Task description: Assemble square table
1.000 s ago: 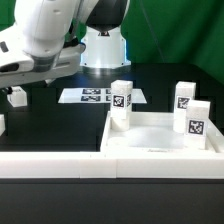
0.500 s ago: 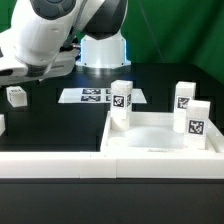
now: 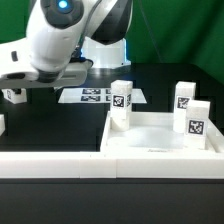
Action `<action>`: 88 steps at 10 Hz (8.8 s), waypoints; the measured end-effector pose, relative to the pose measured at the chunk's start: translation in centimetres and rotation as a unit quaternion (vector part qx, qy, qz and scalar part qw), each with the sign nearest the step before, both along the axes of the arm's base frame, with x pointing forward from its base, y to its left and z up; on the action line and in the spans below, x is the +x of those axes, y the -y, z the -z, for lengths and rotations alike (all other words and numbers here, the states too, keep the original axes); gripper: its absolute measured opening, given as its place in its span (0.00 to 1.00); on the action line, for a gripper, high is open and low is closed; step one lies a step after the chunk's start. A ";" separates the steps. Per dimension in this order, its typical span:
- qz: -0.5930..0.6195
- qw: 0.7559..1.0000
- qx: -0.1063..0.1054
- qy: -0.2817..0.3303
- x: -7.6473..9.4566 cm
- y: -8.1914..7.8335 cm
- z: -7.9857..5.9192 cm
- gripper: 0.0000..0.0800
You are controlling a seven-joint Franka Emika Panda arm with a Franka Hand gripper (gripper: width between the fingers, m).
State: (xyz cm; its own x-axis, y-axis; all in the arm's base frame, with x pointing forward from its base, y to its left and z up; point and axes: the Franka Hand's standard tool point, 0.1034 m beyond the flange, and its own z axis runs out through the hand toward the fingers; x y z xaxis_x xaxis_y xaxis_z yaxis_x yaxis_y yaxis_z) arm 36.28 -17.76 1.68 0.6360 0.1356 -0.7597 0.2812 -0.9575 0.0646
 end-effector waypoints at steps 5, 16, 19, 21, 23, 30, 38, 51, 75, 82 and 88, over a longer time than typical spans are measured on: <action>-0.026 0.999 0.021 0.010 0.5 1.0 -0.3 0.81; -0.026 0.999 0.043 0.004 -2.1 4.7 0.3 0.66; -0.026 0.999 0.043 0.003 -2.1 4.7 0.3 0.36; -0.026 0.999 0.043 0.003 -2.1 4.7 0.3 0.36; -0.026 0.999 0.043 0.003 -2.1 4.7 0.3 0.36; -0.028 0.999 0.043 -0.001 -0.6 3.0 0.0 0.36; -0.040 0.992 0.053 0.106 4.8 -2.6 -3.3 0.36; 0.010 0.893 0.110 0.437 21.0 -9.0 -14.5 0.36; 0.123 0.778 0.116 0.605 28.9 -19.1 -17.6 0.36; 0.098 0.742 0.089 0.657 28.1 -13.8 -14.2 0.36; 0.096 0.742 0.085 0.658 27.8 -13.6 -13.1 0.36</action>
Offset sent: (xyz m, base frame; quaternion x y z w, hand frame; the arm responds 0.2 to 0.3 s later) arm 0.0071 -0.0124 0.0181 -0.0158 -0.0049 -0.0478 0.9987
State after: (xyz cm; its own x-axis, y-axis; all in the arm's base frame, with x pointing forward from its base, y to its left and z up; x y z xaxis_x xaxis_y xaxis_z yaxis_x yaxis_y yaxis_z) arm 64.05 -4.14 14.79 0.8322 -0.0318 0.5535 -0.0618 -0.9975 0.0357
